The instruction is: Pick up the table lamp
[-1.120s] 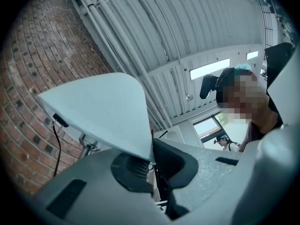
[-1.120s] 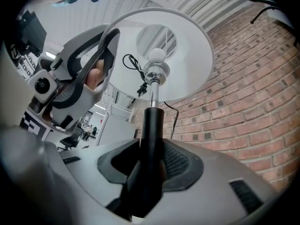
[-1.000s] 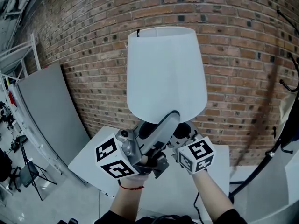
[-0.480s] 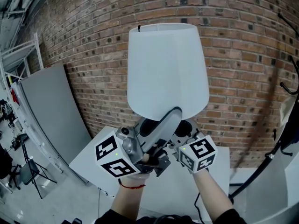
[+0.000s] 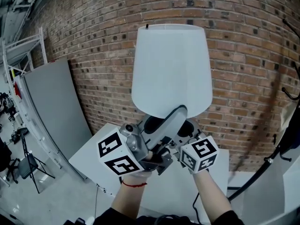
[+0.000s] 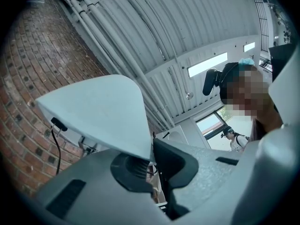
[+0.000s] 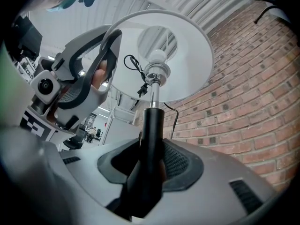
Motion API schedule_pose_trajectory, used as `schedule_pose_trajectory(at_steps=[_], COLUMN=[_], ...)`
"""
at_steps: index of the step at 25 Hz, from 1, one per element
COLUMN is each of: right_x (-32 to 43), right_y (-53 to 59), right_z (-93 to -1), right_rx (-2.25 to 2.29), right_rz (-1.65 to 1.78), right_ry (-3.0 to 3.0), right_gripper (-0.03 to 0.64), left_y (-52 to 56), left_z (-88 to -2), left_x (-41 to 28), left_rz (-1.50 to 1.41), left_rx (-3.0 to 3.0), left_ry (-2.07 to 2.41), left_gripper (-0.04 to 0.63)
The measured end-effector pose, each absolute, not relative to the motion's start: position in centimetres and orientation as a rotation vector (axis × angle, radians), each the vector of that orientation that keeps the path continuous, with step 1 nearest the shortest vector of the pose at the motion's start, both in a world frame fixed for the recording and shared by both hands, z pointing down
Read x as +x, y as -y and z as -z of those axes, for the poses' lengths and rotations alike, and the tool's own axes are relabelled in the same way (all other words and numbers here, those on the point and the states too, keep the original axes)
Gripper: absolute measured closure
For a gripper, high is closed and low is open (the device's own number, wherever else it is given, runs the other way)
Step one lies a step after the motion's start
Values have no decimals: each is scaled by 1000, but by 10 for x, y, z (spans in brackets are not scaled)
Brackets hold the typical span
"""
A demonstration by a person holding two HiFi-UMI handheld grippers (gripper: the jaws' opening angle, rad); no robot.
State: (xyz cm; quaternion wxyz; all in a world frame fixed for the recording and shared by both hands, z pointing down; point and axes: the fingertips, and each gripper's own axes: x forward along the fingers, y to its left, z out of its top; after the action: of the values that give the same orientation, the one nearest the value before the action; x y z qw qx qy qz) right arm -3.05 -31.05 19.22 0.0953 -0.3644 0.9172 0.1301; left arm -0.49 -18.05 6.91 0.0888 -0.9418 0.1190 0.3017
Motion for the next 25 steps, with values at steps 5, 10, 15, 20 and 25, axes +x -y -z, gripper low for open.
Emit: schedule_pose_trajectory(at_steps=[5, 10, 15, 20, 25], right_x=[-31, -30, -29, -28, -27], right_y=[308, 306, 305, 306, 308], right_z=[-193, -195, -197, -198, -201], right_rx=[-1083, -1086, -1092, -1090, -1087], right_rz=[-382, -380, -386, -377, -372], right_ry=[-2727, -2734, -2734, -2735, -2735], right_gripper=[466, 466, 466, 466, 466], left_y=[179, 178, 177, 179, 182], left_z=[-68, -70, -71, -71, -74], left_x=[-5, -4, -4, -2, -1], left_rz=[-908, -916, -926, -922, -920], left_rx=[-2805, -2805, -2807, -2807, -2810], left_ry=[-360, -373, -375, -383, -389], left_gripper=[577, 577, 577, 577, 577])
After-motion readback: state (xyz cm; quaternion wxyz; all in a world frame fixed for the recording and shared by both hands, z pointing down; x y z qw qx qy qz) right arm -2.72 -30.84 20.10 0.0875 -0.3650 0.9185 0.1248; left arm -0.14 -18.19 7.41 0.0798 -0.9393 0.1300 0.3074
